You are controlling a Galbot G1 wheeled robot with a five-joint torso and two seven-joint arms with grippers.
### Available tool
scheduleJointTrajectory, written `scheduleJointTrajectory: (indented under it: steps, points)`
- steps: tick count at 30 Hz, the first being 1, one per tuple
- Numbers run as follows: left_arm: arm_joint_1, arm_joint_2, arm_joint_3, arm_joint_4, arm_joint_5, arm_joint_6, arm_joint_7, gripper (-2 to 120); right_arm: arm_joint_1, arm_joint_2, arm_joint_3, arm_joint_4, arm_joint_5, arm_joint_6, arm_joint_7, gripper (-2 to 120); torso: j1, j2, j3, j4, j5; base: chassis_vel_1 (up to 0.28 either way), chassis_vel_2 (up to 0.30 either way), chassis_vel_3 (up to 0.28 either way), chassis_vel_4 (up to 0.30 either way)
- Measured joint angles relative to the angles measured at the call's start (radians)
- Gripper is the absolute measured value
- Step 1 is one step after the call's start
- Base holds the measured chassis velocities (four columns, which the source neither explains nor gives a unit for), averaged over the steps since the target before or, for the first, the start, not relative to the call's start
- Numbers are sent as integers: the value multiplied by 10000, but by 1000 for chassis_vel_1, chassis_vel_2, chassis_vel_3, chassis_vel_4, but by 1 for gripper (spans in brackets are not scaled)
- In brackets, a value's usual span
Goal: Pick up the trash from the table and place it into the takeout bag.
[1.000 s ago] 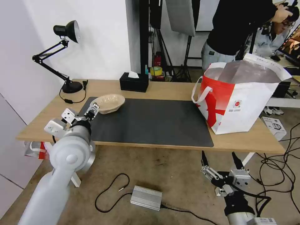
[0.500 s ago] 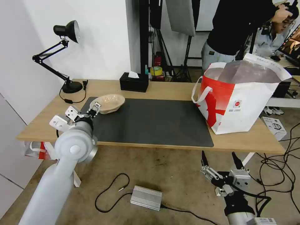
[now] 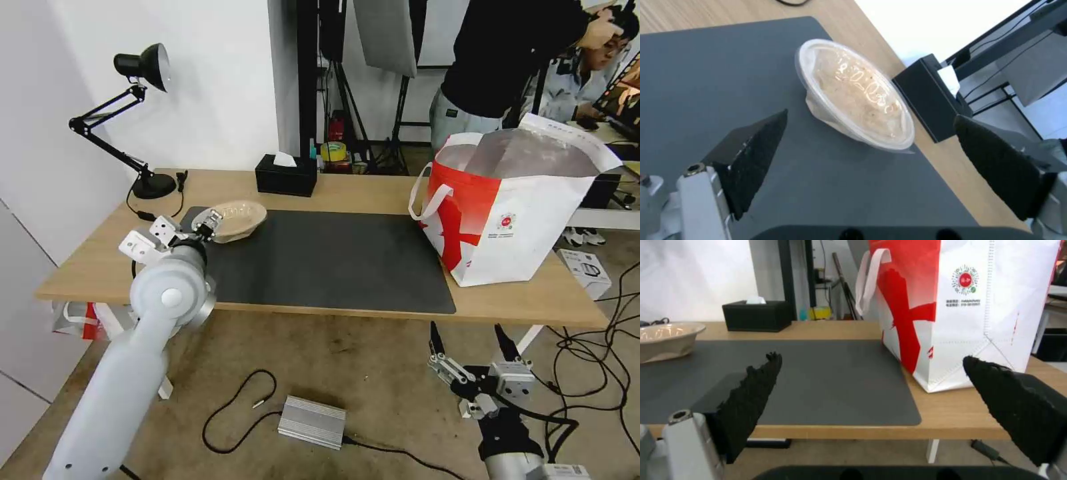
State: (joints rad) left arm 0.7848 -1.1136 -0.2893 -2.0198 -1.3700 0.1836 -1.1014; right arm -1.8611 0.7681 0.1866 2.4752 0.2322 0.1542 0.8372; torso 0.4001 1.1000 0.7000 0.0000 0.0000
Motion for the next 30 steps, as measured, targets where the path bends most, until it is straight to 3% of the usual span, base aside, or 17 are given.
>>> scheduleJointTrajectory:
  steps: [12, 30]
  points:
    - [-257, -155, 148, 334, 29, 41, -1, 100, 0, 0, 0, 1, 0, 0, 0, 100, -1, 0, 0, 0, 0, 0, 0, 0, 0]
    - [-1335, -567, 716, 1607, 20, 51, -98, 100, 0, 0, 0, 0, 0, 0, 0, 100, 0, 0, 0, 0, 0, 0, 0, 0, 0]
